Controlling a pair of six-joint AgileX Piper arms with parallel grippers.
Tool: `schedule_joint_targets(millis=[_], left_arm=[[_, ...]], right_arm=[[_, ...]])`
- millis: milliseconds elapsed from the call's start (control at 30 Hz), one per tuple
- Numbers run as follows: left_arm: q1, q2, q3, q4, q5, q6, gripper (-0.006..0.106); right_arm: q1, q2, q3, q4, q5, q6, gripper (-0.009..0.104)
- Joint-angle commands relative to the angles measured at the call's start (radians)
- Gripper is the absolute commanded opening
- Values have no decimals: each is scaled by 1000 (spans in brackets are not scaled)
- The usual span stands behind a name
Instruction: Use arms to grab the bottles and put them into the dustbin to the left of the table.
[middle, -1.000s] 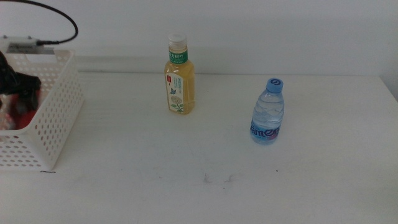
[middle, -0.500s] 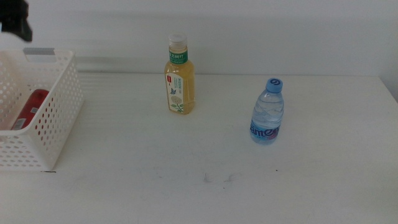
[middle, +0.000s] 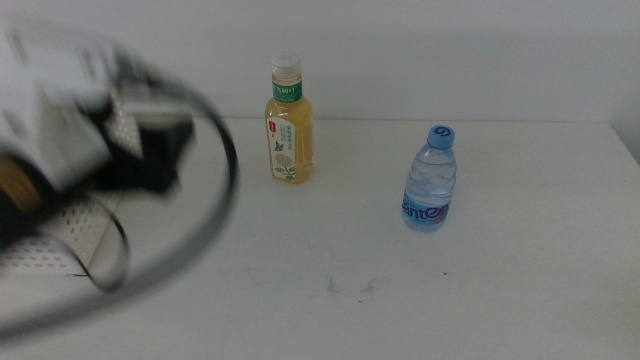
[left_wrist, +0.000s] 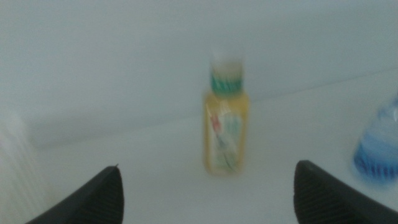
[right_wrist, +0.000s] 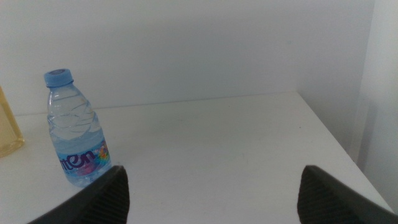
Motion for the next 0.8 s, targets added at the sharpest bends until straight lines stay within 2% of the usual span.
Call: schedule_joint_targets(millis=[0, 33, 133, 267, 467, 567, 767], left_arm=[[-38, 47, 184, -113, -306, -11, 94], [-57, 85, 231, -136, -358, -11, 94], [-86, 205, 278, -136, -428, -11, 94], [-94, 369, 278, -73, -614, -17, 94], [-94, 530, 278, -67, -880, -94, 94], [-94, 593, 270, -49, -934, -168, 94], [-94, 742, 142, -16, -938, -181, 94]], right_arm=[[-6, -4, 4, -9, -8, -3, 88], [-6, -4, 4, -9, -8, -3, 88], [-6, -4, 4, -9, -8, -3, 88], [-6, -4, 4, -9, -8, -3, 88], [-6, -4, 4, -9, -8, -3, 88], [-6, -4, 4, -9, -8, -3, 88], [-6, -4, 4, -9, -8, -3, 88]])
